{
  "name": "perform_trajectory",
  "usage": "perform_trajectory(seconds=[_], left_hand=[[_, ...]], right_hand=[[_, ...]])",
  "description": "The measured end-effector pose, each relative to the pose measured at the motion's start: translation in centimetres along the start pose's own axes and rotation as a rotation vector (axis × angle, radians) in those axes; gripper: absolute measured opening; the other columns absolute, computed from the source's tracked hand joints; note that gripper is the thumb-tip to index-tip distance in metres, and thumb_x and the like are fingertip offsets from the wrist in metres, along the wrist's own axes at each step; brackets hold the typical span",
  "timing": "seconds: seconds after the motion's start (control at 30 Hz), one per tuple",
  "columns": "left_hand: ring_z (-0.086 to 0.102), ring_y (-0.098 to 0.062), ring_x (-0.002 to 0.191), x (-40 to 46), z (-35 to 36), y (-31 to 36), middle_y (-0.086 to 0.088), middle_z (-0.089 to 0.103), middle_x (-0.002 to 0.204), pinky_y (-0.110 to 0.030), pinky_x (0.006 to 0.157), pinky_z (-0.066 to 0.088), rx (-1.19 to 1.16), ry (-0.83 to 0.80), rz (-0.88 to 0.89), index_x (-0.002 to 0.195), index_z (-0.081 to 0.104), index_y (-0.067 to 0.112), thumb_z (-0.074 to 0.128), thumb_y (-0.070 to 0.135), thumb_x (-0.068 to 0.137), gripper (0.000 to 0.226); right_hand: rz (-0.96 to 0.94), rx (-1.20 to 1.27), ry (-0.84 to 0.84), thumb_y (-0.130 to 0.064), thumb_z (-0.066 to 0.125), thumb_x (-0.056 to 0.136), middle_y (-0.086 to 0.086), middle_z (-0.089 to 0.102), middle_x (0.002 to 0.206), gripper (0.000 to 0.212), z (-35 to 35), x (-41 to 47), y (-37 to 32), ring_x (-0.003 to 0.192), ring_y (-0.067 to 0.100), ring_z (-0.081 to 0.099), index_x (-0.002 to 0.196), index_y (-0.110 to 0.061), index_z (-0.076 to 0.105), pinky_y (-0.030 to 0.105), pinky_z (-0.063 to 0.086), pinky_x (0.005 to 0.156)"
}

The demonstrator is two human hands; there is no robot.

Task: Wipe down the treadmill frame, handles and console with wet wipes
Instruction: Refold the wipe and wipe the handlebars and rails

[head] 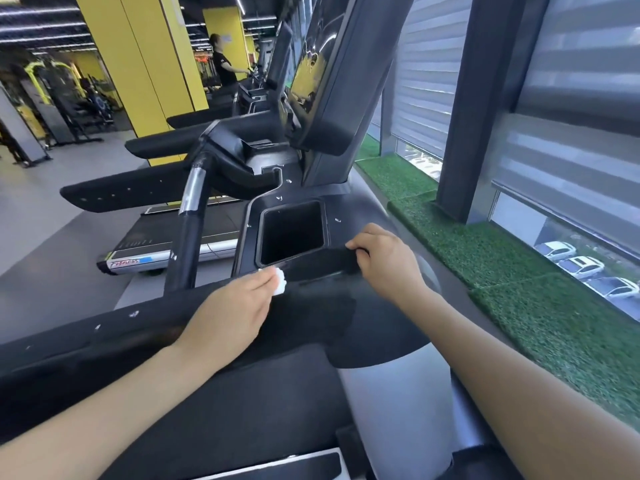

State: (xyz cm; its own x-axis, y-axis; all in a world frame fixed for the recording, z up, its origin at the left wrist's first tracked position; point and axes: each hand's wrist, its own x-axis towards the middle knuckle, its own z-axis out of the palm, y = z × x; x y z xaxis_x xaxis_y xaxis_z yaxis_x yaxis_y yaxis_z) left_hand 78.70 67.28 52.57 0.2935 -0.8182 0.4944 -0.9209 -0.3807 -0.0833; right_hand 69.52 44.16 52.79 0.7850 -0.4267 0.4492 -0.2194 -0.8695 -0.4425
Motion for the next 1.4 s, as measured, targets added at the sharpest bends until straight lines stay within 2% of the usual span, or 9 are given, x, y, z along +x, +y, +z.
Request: perform_trajectory(seconds=[0.13, 0.23, 0.37, 0.5, 0.73, 0.87, 1.1, 1.3, 1.4], left_hand=[[0.068, -0.025, 0.091, 4.5, 2.7, 3.6, -0.004, 0.068, 0.109, -0.035, 0.064, 0.058, -0.079, -0.014, 0.026, 0.112, 0.065, 0.008, 0.035, 0.02, 0.089, 0.039], [0.069, -0.026, 0.088, 6.6, 4.0, 4.8, -0.008, 0.07, 0.102, -0.037, 0.057, 0.058, -0.097, -0.026, 0.033, 0.108, 0.066, 0.006, 0.034, 0.023, 0.09, 0.041], [0.07, -0.022, 0.076, 3.9, 2.2, 2.2, 0.005, 0.07, 0.106, -0.035, 0.05, 0.057, -0.127, -0.032, -0.034, 0.106, 0.066, 0.018, 0.037, 0.03, 0.088, 0.037], [0.071, -0.018, 0.078, 0.9, 0.2, -0.4, 0.013, 0.07, 0.107, -0.036, 0.061, 0.06, -0.122, 0.056, -0.151, 0.097, 0.073, 0.02, 0.039, 0.034, 0.083, 0.04], [0.069, -0.026, 0.083, 4.9, 3.6, 4.1, -0.002, 0.067, 0.102, -0.037, 0.057, 0.056, -0.029, -0.03, -0.044, 0.111, 0.062, 0.009, 0.027, 0.024, 0.091, 0.043], [0.069, -0.009, 0.084, 2.4, 2.1, 2.0, 0.008, 0.071, 0.102, -0.024, 0.046, 0.053, -0.008, 0.045, -0.038, 0.099, 0.072, 0.016, 0.038, 0.023, 0.082, 0.039], [0.07, -0.016, 0.071, -2.1, 0.3, -1.7, 0.011, 0.071, 0.104, -0.027, 0.051, 0.055, 0.008, 0.107, -0.244, 0.098, 0.073, 0.017, 0.038, 0.028, 0.082, 0.04], [0.07, -0.011, 0.088, 1.8, 3.3, 2.3, 0.008, 0.071, 0.099, -0.024, 0.051, 0.056, -0.021, 0.088, -0.118, 0.097, 0.071, 0.014, 0.041, 0.019, 0.079, 0.035], [0.071, -0.014, 0.078, -0.6, 1.3, -0.2, 0.009, 0.072, 0.1, -0.026, 0.049, 0.056, -0.035, 0.074, -0.158, 0.094, 0.073, 0.016, 0.045, 0.023, 0.079, 0.033]], right_hand=[[0.012, -0.005, -0.009, -0.008, 0.046, 0.092, -0.002, 0.058, 0.109, 0.029, 0.0, 0.3, -0.2, 0.099, 0.023, 0.054, 0.109, -0.015, 0.068, 0.034, 0.047, 0.07], [0.034, -0.01, -0.017, -0.007, 0.046, 0.091, -0.002, 0.058, 0.108, 0.029, 0.0, 0.4, -0.4, 0.098, 0.023, 0.054, 0.109, -0.015, 0.068, 0.035, 0.047, 0.071], [0.009, -0.023, 0.004, -0.006, 0.046, 0.092, -0.001, 0.058, 0.108, 0.029, 0.2, 0.1, -0.4, 0.098, 0.026, 0.054, 0.11, -0.013, 0.068, 0.036, 0.048, 0.068], [0.007, -0.042, 0.018, -0.007, 0.045, 0.092, -0.001, 0.057, 0.109, 0.03, 0.3, 0.0, -0.4, 0.099, 0.027, 0.053, 0.111, -0.013, 0.067, 0.035, 0.046, 0.067], [0.042, -0.063, 0.019, -0.004, 0.045, 0.09, 0.0, 0.057, 0.105, 0.032, 0.4, 0.0, -0.8, 0.099, 0.028, 0.052, 0.111, -0.013, 0.067, 0.035, 0.045, 0.067], [0.034, -0.089, 0.013, -0.005, 0.046, 0.09, 0.002, 0.056, 0.106, 0.031, 0.3, 0.0, -1.0, 0.099, 0.03, 0.051, 0.112, -0.013, 0.067, 0.033, 0.038, 0.064], [0.024, -0.115, 0.009, -0.003, 0.046, 0.089, 0.004, 0.056, 0.108, 0.031, 0.2, -0.1, -1.2, 0.098, 0.031, 0.051, 0.111, -0.011, 0.066, 0.034, 0.04, 0.064], [0.047, -0.142, -0.031, 0.0, 0.047, 0.088, 0.005, 0.056, 0.106, 0.032, -0.2, 0.2, -1.6, 0.097, 0.031, 0.052, 0.111, -0.01, 0.066, 0.033, 0.038, 0.063], [0.044, -0.147, -0.032, -0.001, 0.047, 0.088, 0.005, 0.056, 0.109, 0.032, -0.2, 0.3, -1.7, 0.1, 0.032, 0.053, 0.111, -0.011, 0.067, 0.034, 0.039, 0.066]])
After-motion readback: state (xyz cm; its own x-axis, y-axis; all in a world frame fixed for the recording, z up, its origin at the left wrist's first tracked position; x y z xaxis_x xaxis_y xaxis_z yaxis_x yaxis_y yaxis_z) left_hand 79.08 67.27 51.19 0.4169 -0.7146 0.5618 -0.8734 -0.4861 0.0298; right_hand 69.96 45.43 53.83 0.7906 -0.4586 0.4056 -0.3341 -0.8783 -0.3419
